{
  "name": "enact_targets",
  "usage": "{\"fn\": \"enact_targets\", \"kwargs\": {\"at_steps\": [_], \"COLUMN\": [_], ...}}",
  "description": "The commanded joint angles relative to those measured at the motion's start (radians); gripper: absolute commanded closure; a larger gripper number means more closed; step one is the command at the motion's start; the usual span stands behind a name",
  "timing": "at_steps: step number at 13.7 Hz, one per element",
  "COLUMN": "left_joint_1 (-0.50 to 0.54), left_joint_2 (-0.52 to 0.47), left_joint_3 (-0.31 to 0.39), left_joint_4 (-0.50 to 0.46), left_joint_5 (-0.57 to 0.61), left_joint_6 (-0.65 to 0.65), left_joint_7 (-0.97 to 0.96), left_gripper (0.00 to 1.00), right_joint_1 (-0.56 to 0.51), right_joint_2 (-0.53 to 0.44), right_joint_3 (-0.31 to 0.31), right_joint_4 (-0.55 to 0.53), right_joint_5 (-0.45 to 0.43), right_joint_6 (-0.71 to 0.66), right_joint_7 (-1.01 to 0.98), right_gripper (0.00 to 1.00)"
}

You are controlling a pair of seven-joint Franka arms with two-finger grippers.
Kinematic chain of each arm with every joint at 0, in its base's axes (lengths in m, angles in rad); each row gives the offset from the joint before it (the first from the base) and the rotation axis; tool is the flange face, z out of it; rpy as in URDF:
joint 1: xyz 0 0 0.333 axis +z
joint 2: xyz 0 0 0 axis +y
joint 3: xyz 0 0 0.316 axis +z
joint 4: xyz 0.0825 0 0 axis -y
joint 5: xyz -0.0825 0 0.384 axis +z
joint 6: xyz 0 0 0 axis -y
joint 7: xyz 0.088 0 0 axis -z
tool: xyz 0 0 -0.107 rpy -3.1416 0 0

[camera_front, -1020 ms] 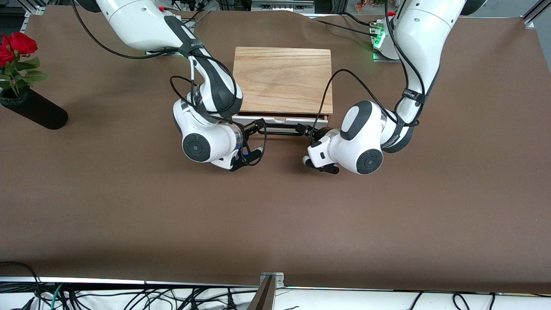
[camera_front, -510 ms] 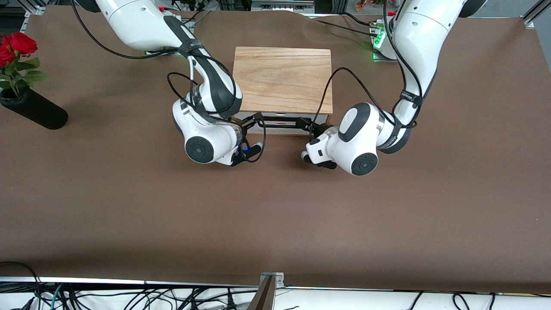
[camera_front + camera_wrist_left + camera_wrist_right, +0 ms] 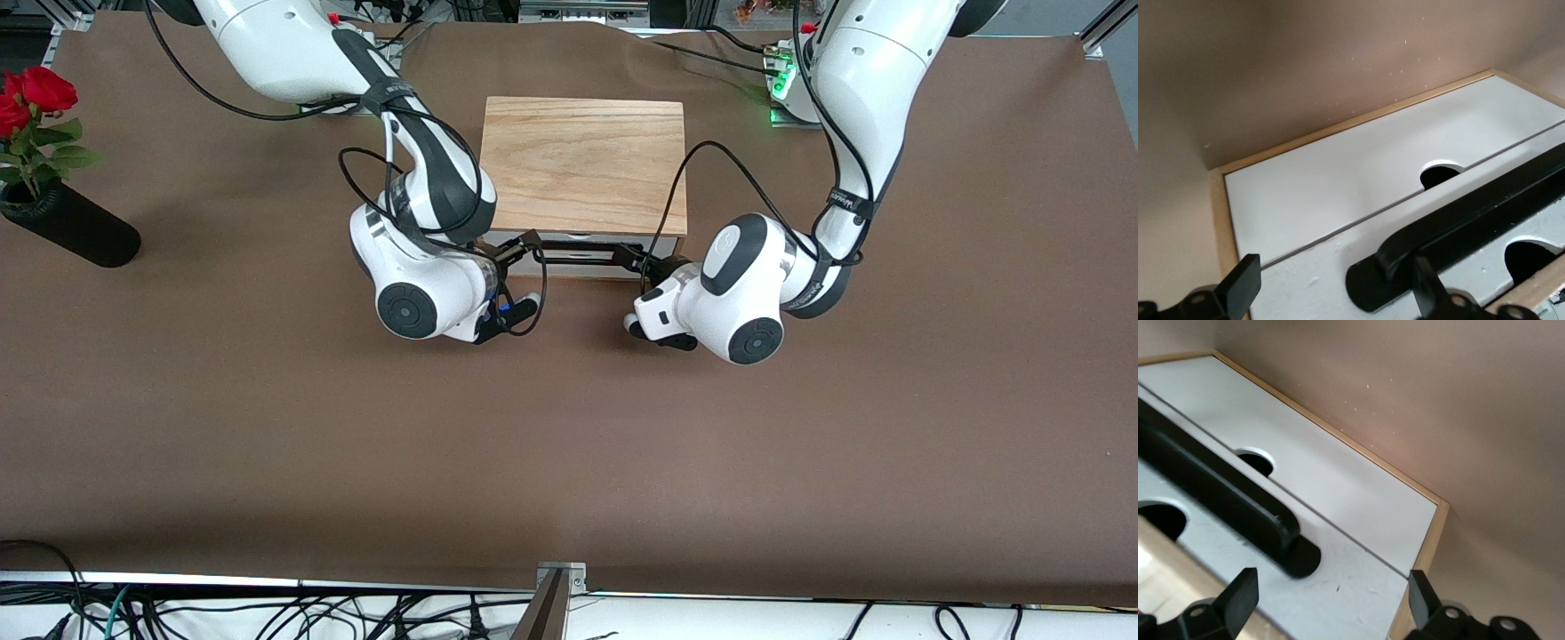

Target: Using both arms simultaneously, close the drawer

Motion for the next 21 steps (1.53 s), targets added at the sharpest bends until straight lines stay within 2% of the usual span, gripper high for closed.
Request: {"fn": "enact_targets", "kwargs": {"at_steps": [1,4,6,8,10,11,15,16,19,20,21], "left_joint_1": [0.060,0.126,0.136,0.168,0.192,0.202,0.279,0.282,0.313,0.317,0.316], "left_joint_2": [-0.069,-0.138,-0.171,-0.182,-0.195,-0.196,-0.266,-0.297,-0.368,-0.407,-0.462], "left_joint_3": [0.007,0.016,0.016,0.016,0.015,0.013,0.013,0.018,0.024,0.024,0.025], "left_joint_4": [0.022,0.025,0.035,0.092,0.164,0.175,0.259,0.256,0.247,0.220,0.145], "left_joint_5": [0.021,0.061,0.183,0.313,0.476,0.519,0.529,0.544,0.576,0.569,0.575], "left_joint_6": [-0.055,-0.095,-0.095,-0.092,-0.092,-0.092,-0.094,-0.095,-0.149,-0.146,-0.134], "left_joint_7": [0.009,0.017,0.020,0.021,0.026,0.028,0.021,0.020,0.017,0.012,0.015], "left_gripper": [0.00,0.00,0.00,0.00,0.00,0.00,0.00,0.00,0.00,0.00,0.00], "right_joint_1": [-0.016,-0.019,-0.022,-0.024,-0.056,-0.077,-0.128,-0.124,-0.131,-0.151,-0.185], "right_joint_2": [-0.010,-0.022,-0.039,-0.062,-0.074,-0.076,-0.103,-0.118,-0.180,-0.219,-0.262], "right_joint_3": [0.000,-0.064,-0.139,-0.223,-0.273,-0.285,-0.354,-0.368,-0.366,-0.360,-0.330], "right_joint_4": [0.075,0.173,0.215,0.224,0.224,0.224,0.226,0.224,0.189,0.145,0.108], "right_joint_5": [-0.003,-0.032,-0.034,-0.038,-0.038,-0.038,-0.046,-0.073,-0.271,-0.309,-0.317], "right_joint_6": [-0.033,-0.034,-0.042,-0.046,-0.048,-0.050,-0.074,-0.074,-0.062,-0.039,0.020], "right_joint_7": [-0.005,-0.014,-0.019,-0.023,-0.023,-0.023,-0.020,-0.020,-0.014,-0.016,-0.016], "right_gripper": [0.00,0.00,0.00,0.00,0.00,0.00,0.00,0.00,0.00,0.00,0.00]}}
